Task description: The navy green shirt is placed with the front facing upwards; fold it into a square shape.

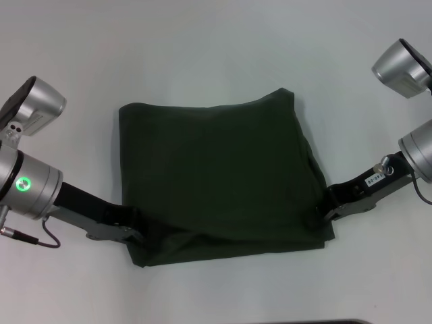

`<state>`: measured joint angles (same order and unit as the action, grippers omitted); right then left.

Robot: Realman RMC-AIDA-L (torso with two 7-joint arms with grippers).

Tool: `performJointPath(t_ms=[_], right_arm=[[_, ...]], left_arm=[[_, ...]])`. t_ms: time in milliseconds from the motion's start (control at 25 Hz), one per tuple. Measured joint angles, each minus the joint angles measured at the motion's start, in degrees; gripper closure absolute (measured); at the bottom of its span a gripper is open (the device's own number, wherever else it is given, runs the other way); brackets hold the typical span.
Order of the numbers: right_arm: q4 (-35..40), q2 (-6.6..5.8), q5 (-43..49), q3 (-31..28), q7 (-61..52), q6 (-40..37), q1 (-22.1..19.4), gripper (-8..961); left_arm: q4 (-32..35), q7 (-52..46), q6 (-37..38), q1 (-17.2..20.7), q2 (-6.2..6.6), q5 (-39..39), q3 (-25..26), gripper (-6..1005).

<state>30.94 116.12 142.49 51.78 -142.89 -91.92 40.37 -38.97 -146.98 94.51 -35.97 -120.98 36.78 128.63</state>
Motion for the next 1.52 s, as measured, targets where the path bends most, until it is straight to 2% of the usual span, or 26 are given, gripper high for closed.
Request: performJointPath(t_ms=[120, 240, 320, 400, 480, 560, 680, 720, 800, 920, 1000, 1160, 1200, 1240, 1280, 1320, 1400, 1440, 1480, 1520], right_arm=[[0.3, -0.04, -0.1, -0.4, 0.0, -0.8, 0.3, 936], [2.8, -0.92, -4.5, -1.9, 2.2, -6.5, 0.5, 933], [5.5, -1.87, -9.1, -3.3, 4.5, -10.4, 0.6, 931], [8.1, -2.49, -14.3, -4.9, 8.0, -11.9, 0.5, 929], [9.0, -2.56, -19.9, -6.7, 14.4, -12.1, -0.2, 927], [8.3, -2.04, -24.6, -8.0, 22.8, -12.2, -1.1, 926], [6.9, -0.42, -30.5, -9.2, 37.8, -12.1, -3.3, 923], [6.4, 0.11, -31.7, -9.4, 42.2, -11.8, -3.9, 922], [6.2, 1.26, -33.2, -9.8, 48.4, -10.5, -5.1, 860], [7.3, 2.44, -35.5, -10.5, 52.6, -8.7, -6.3, 768], [7.5, 2.70, -36.9, -10.6, 55.9, -8.5, -6.8, 716], [7.7, 3.38, -34.4, -9.0, 66.9, -8.5, -9.9, 632], [6.9, 3.51, -33.4, -8.5, 70.8, -8.3, -11.5, 611], [6.0, 3.50, -33.2, -8.4, 73.7, -8.2, -12.6, 590], [4.5, 3.51, -33.0, -8.3, 77.6, -8.2, -14.1, 569], [2.7, 3.53, -32.9, -8.3, 81.2, -8.4, -15.6, 548], [-0.2, 3.53, -32.9, -8.3, 88.2, -9.8, -17.7, 506], [-1.6, 3.53, -32.9, -8.2, 90.6, -10.7, -18.5, 378], [-2.6, 3.51, -32.7, -8.2, 92.2, -11.4, -19.0, 250], [-3.5, 3.45, -32.5, -8.2, 92.9, -12.2, -19.2, 214]], left_arm=[[-0.5, 0.3, 1.3, 0.0, 0.21, 0.1, 0.1, 937], [-3.2, 2.8, 8.4, -0.2, 1.09, 2.1, 2.7, 937], [-6.7, 5.2, 15.8, -0.8, 2.64, 5.4, 7.5, 937], [-8.5, 6.3, 19.0, -1.2, 4.00, 8.1, 10.7, 937], [-8.7, 8.4, 20.1, -1.1, 5.39, 11.6, 12.4, 937], [-8.2, 13.2, 20.2, -0.3, 5.86, 15.3, 13.2, 937], [-7.0, 26.5, 20.0, 2.6, 4.70, 22.3, 15.9, 937], [-6.2, 34.2, 18.9, 4.2, 3.60, 25.3, 18.0, 937], [-5.1, 44.6, 15.1, 7.2, 1.21, 29.4, 22.2, 871], [-4.3, 54.0, 7.8, 11.5, -2.01, 36.0, 27.8, 773], [-3.7, 56.8, 7.8, 12.7, -2.08, 37.6, 28.0, 690], [-3.0, 67.5, 16.5, 16.9, -1.54, 37.4, 27.0, 525], [-2.9, 71.7, 18.6, 19.0, -1.53, 37.3, 26.4, 506], [-2.9, 71.7, 18.6, 19.0, -1.53, 37.3, 26.4, 486], [-2.6, 75.0, 19.0, 21.2, -1.54, 37.1, 25.5, 467], [-1.3, 80.6, 18.3, 25.0, -1.45, 36.7, 23.8, 448], [1.2, 85.3, 17.8, 27.7, -1.07, 35.1, 23.1, 409], [1.2, 85.3, 17.8, 27.7, -1.07, 35.1, 23.1, 390], [3.0, 86.5, 17.8, 28.2, -0.46, 34.1, 23.0, 371], [3.7, 86.5, 17.8, 28.1, -0.14, 33.8, 23.0, 352]])
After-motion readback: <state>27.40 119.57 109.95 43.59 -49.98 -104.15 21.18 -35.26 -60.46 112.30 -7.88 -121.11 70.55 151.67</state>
